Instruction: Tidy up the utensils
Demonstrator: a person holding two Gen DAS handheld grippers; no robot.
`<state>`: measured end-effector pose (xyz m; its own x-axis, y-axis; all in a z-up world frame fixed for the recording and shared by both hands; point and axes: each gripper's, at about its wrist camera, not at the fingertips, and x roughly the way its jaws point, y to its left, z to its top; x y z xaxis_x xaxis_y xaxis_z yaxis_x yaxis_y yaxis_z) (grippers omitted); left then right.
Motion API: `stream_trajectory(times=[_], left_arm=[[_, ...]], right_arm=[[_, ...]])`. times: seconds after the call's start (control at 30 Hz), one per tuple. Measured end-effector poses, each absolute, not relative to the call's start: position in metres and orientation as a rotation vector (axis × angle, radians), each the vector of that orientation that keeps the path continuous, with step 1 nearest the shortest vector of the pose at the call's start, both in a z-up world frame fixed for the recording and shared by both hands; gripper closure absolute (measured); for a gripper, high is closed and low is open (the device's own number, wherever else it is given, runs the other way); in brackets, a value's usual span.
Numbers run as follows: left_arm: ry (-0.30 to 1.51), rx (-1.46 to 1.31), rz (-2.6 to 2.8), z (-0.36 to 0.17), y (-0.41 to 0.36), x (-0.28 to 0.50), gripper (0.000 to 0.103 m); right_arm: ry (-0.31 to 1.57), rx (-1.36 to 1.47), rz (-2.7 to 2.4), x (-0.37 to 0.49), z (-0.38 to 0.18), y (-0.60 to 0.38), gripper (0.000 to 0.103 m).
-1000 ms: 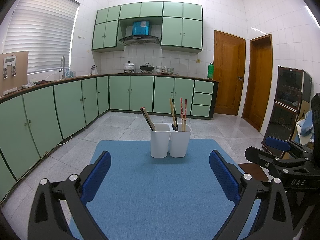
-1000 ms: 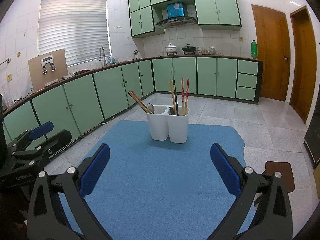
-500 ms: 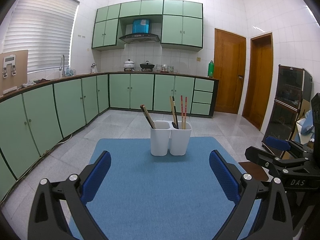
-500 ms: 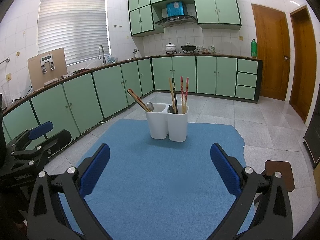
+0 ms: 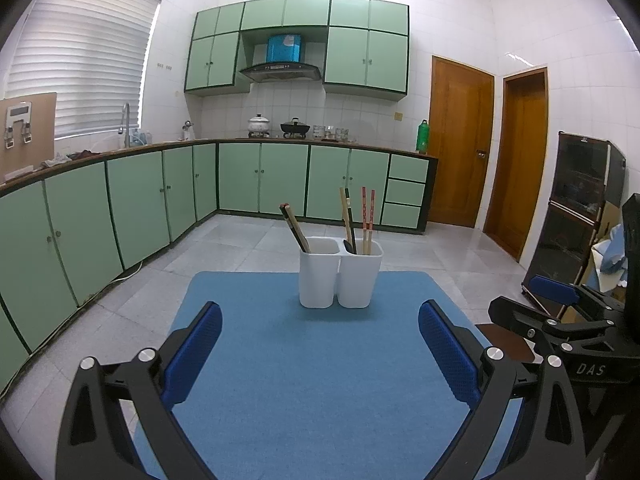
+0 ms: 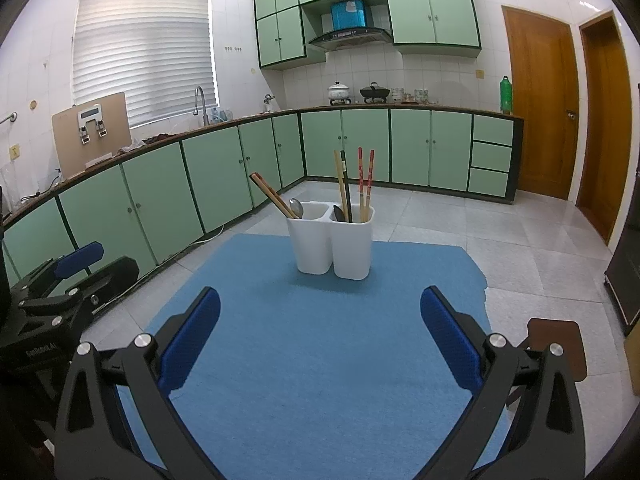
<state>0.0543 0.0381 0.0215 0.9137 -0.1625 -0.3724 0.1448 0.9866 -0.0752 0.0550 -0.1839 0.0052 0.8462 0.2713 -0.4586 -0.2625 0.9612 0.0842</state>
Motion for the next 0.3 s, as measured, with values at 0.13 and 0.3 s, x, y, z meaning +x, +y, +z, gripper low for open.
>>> stream_trajectory(times=[0.13,0.3], left_arm=[[0.395,-0.045,-0.151,0.0223,0.0371,0.0555,0.006],[0.4,-0.043,-0.149,0.0232,0.0361,0.0547,0.006]], right_arm=[[0.486,0.019,0.281,0.0554,0.0055,-0.184,0.006],[0.489,0.021,0.28,0.0549,0.0044,-0.1853,0.006]])
